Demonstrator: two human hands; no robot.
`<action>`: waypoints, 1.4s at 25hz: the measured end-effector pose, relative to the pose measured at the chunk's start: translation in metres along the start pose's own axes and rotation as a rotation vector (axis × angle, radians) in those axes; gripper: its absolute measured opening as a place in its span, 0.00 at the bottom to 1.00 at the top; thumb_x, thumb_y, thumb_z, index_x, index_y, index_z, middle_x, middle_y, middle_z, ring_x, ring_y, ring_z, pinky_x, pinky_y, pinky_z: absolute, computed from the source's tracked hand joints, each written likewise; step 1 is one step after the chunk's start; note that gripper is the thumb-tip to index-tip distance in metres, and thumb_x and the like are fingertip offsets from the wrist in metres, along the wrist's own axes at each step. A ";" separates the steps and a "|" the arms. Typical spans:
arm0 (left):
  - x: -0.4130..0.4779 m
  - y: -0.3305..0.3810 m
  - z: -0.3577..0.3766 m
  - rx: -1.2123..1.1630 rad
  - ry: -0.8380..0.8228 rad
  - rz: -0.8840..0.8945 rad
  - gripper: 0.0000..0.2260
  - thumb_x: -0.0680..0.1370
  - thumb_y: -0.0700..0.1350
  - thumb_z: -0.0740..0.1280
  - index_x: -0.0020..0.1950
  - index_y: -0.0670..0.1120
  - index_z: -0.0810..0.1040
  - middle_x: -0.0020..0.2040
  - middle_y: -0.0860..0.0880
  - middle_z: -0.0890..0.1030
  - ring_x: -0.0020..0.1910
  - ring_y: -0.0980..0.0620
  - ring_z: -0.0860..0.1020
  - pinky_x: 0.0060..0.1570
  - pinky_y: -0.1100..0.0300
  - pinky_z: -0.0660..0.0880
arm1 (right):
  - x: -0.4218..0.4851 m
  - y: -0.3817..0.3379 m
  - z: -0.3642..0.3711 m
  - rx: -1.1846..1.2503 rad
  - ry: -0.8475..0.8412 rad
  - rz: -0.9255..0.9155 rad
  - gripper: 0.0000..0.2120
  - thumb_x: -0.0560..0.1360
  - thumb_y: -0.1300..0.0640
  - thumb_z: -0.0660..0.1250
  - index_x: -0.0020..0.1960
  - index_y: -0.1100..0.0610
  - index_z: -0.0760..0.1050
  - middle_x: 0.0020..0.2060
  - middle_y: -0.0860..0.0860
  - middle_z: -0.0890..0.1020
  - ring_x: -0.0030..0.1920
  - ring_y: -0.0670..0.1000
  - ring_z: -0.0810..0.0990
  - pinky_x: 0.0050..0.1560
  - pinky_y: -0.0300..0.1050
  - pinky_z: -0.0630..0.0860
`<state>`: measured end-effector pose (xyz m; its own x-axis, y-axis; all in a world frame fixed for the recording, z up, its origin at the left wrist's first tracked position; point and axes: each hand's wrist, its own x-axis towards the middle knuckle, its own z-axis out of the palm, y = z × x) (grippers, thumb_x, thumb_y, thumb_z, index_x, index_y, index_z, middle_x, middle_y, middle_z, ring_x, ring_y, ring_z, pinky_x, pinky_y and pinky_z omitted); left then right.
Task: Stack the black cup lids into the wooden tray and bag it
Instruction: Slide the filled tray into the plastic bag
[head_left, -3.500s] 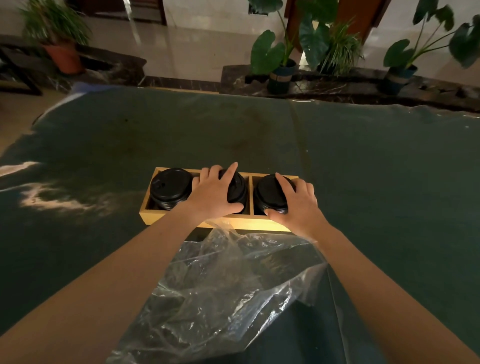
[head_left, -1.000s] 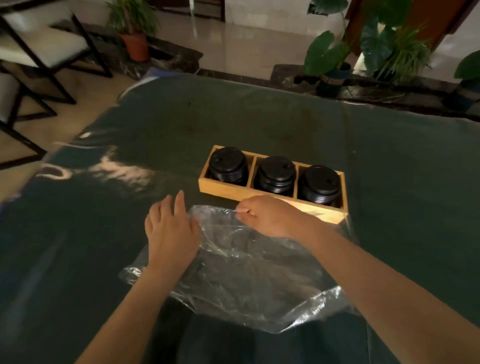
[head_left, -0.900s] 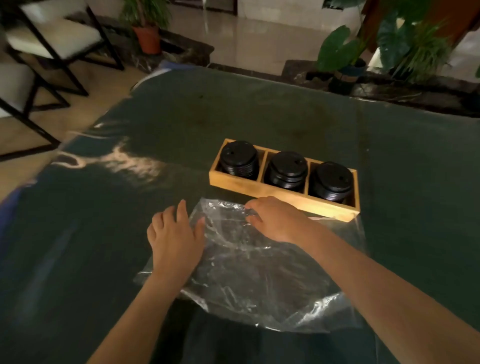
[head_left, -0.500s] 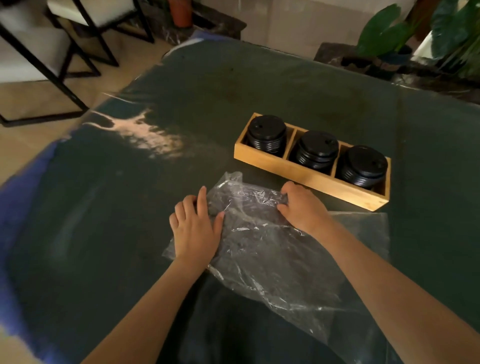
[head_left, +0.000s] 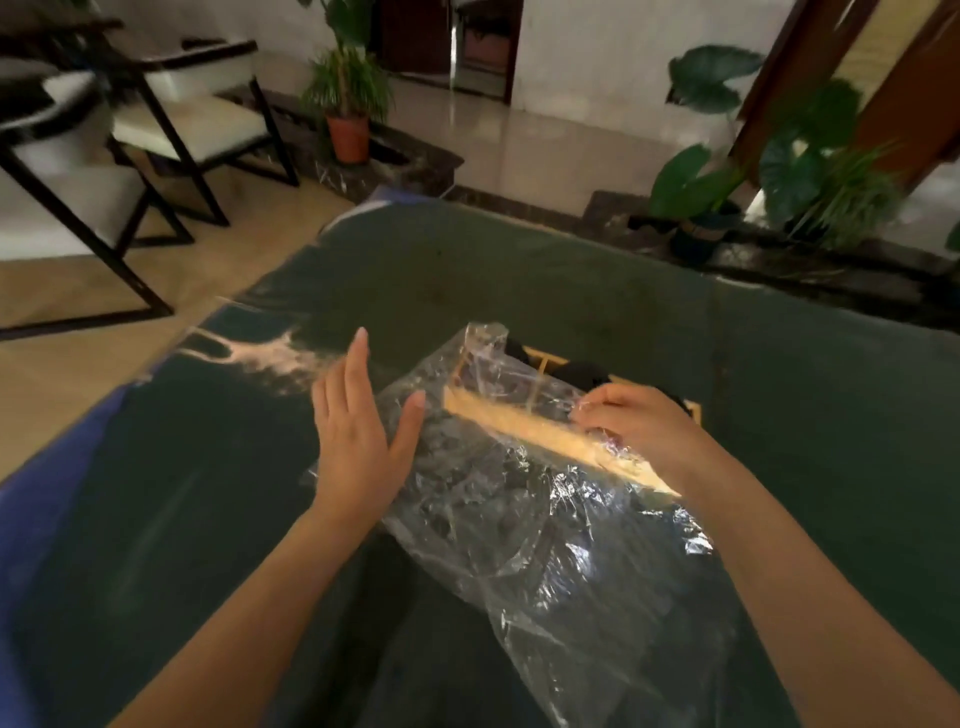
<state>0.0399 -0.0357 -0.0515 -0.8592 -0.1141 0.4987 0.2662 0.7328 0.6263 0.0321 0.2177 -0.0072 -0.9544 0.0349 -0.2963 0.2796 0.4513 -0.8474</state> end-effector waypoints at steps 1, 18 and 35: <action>0.018 0.014 -0.012 -0.043 0.051 0.051 0.30 0.76 0.49 0.63 0.73 0.40 0.56 0.64 0.38 0.70 0.63 0.43 0.65 0.64 0.51 0.62 | -0.006 -0.011 -0.010 0.041 0.022 -0.016 0.04 0.72 0.60 0.68 0.41 0.60 0.81 0.37 0.54 0.84 0.34 0.47 0.73 0.35 0.40 0.69; 0.089 0.119 -0.103 -0.733 -1.033 -0.206 0.10 0.77 0.47 0.63 0.56 0.48 0.78 0.46 0.48 0.85 0.43 0.50 0.84 0.36 0.63 0.79 | -0.154 -0.065 -0.061 0.813 0.318 -0.124 0.09 0.66 0.52 0.68 0.42 0.57 0.78 0.33 0.50 0.81 0.36 0.48 0.79 0.42 0.45 0.75; 0.070 0.063 -0.068 -0.708 -1.281 -0.303 0.15 0.76 0.41 0.66 0.62 0.48 0.74 0.48 0.44 0.85 0.41 0.48 0.83 0.43 0.55 0.81 | -0.188 0.014 -0.019 0.815 0.395 -0.037 0.15 0.68 0.58 0.68 0.53 0.64 0.78 0.35 0.55 0.82 0.28 0.48 0.78 0.30 0.42 0.80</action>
<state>0.0261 -0.0430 0.0631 -0.6092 0.7274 -0.3159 -0.1593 0.2780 0.9473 0.2134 0.2341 0.0449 -0.8884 0.4044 -0.2174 0.0916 -0.3080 -0.9470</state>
